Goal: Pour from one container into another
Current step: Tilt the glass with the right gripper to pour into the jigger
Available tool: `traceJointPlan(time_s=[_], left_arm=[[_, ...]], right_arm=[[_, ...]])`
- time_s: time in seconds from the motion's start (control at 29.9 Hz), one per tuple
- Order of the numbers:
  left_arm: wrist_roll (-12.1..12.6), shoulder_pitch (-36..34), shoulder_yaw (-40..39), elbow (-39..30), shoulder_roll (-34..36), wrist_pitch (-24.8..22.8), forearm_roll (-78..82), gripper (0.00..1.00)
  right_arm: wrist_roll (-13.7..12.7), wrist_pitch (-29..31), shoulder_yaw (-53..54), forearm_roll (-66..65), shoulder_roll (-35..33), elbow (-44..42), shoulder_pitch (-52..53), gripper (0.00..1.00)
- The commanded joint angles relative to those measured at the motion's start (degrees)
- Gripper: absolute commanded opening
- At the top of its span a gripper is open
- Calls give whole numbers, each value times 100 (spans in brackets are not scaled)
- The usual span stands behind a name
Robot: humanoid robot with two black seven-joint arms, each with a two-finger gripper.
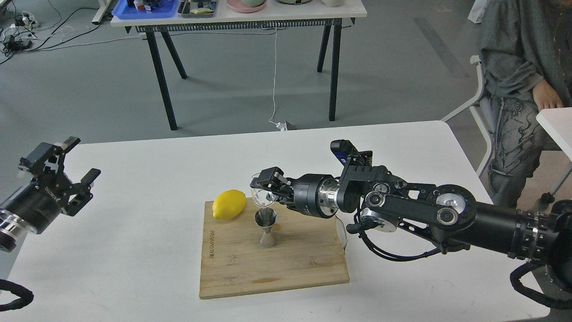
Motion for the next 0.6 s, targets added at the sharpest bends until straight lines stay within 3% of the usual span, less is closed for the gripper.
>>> traceJointPlan(time_s=[0.0, 0.57], left_arm=[[0, -7, 0, 0, 0, 0, -4, 96], [0, -7, 8, 0, 0, 0, -4, 96]], right_arm=[[58, -1, -181, -151, -7, -1, 92, 39], [243, -1, -419, -520, -42, -18, 321, 39]])
